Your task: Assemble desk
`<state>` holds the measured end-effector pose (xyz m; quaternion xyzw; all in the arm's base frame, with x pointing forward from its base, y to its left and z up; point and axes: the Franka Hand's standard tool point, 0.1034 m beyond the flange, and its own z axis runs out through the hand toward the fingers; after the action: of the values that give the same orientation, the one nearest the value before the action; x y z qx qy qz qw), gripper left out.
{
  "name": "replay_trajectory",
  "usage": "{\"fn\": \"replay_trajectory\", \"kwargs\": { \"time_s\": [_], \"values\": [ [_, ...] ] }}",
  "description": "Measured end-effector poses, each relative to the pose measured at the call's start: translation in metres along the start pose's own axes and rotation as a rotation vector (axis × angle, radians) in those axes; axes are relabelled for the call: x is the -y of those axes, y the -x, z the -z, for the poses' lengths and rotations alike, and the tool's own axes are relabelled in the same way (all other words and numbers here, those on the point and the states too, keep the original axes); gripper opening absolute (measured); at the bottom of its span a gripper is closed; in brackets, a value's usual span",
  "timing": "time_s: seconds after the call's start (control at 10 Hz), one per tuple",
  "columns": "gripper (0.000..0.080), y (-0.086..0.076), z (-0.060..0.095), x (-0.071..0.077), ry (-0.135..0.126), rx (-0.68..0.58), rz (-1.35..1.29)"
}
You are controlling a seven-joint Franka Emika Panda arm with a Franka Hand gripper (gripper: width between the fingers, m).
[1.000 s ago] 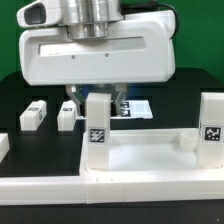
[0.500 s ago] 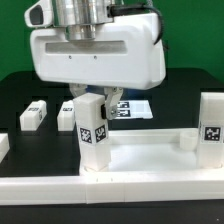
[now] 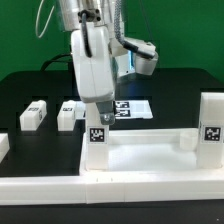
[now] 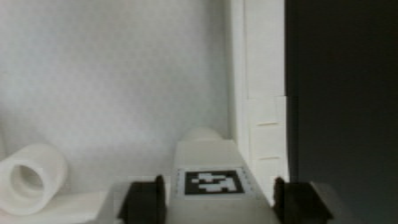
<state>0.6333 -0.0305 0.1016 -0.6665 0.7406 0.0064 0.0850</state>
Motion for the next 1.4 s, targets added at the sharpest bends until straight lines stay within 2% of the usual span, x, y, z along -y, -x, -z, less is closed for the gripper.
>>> {"fn": "replay_trajectory", "kwargs": {
  "time_s": [0.2,0.3,0.4,0.5,0.9,1.0,1.1,1.2,1.3,1.4],
  "values": [
    [0.0304,-0.002,0.000,-0.001,0.009,-0.001,0.129],
    [0.0520,-0.006,0.000,-0.005,0.027,0.006,0.286],
    [0.0520,-0.011,0.003,-0.004,0.024,0.005,0.478],
    [0.0628,-0.014,0.007,-0.002,0.023,0.002,0.682],
    [0.0645,-0.014,0.006,-0.003,0.025,0.003,0.961],
    [0.0648,-0.016,0.006,-0.002,0.042,-0.017,1.132],
    [0.0648,-0.018,0.006,0.002,0.071,-0.066,1.376],
    [0.0648,-0.015,0.005,0.006,0.066,-0.102,1.457],
    [0.0639,-0.015,0.005,0.006,0.066,-0.100,1.430],
    [0.0448,-0.016,0.005,0.006,0.065,-0.101,1.418]
  ]
}}
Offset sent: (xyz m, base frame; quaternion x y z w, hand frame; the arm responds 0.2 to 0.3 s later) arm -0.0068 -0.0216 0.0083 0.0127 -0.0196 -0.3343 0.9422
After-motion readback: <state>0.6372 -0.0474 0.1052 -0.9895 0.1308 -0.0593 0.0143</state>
